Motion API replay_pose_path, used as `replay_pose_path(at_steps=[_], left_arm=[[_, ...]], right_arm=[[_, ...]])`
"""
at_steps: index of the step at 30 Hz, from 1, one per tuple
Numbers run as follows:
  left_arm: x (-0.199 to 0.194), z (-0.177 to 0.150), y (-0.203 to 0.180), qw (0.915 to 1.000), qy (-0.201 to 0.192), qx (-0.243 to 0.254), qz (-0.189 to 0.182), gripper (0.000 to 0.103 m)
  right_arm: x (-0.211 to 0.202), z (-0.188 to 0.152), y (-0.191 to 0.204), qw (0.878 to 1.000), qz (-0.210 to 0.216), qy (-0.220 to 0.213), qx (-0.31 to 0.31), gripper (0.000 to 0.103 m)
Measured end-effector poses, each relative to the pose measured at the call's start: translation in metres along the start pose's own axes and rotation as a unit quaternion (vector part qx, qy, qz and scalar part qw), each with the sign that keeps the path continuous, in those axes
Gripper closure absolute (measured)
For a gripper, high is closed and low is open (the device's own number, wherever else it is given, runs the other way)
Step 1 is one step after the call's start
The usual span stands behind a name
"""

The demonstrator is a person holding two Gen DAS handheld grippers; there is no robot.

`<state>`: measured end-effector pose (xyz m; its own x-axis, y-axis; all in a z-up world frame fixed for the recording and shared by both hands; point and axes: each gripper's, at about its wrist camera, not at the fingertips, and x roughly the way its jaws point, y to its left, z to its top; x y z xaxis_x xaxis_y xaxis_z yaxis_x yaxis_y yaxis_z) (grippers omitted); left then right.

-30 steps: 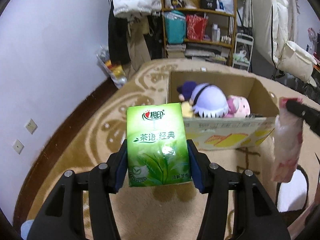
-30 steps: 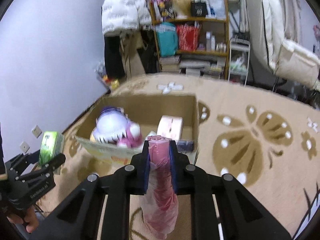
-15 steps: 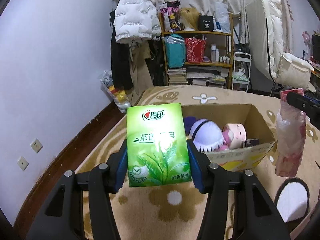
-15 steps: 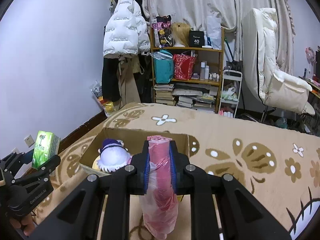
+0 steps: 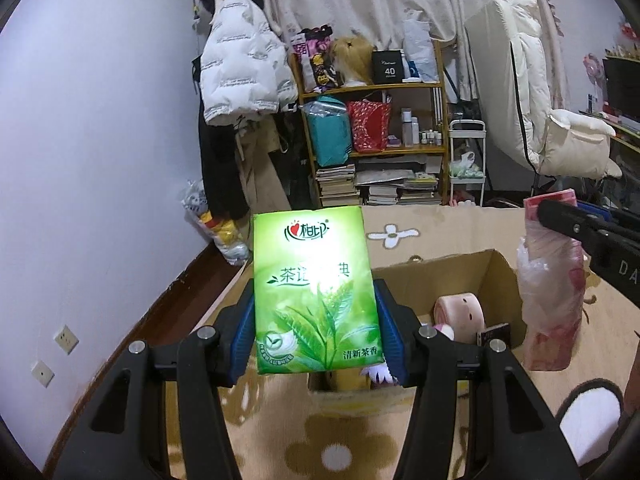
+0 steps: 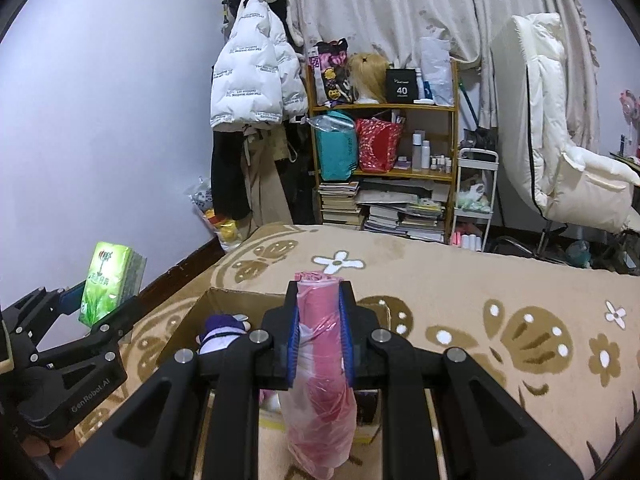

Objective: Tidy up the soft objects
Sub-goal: 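Lift the green tissue pack and pink roll and carry both over the box, then release the green pack and pink roll into the box from both tools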

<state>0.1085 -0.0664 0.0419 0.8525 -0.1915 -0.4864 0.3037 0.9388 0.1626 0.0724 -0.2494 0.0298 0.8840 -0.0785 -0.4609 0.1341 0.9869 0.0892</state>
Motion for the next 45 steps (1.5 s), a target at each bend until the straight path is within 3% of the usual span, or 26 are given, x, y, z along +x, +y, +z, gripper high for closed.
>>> replay_pose_path(at_steps=[4,20,28,33,45], left_arm=[[0.007,0.01,-0.01,0.9997,-0.009,0.021,0.001,0.05],[0.05,0.018,-0.05,0.997,0.016,0.032,-0.069,0.05],[0.078,0.002,-0.068,0.9914,0.065,0.036,-0.107,0.049],[0.086,-0.009,-0.078,0.9895,0.079,0.046,-0.112,0.049],[0.078,-0.013,-0.068,0.991,0.096,0.038,-0.085,0.023]], right_arm=[[0.011,0.006,-0.002,1.0,0.007,0.003,-0.003,0.084],[0.047,0.025,-0.02,0.999,0.032,0.006,0.011,0.084],[0.075,0.011,-0.037,0.997,0.043,0.058,0.032,0.083],[0.09,0.001,-0.047,0.993,0.056,0.088,0.055,0.083],[0.089,-0.008,-0.049,0.99,0.063,0.113,0.054,0.08]])
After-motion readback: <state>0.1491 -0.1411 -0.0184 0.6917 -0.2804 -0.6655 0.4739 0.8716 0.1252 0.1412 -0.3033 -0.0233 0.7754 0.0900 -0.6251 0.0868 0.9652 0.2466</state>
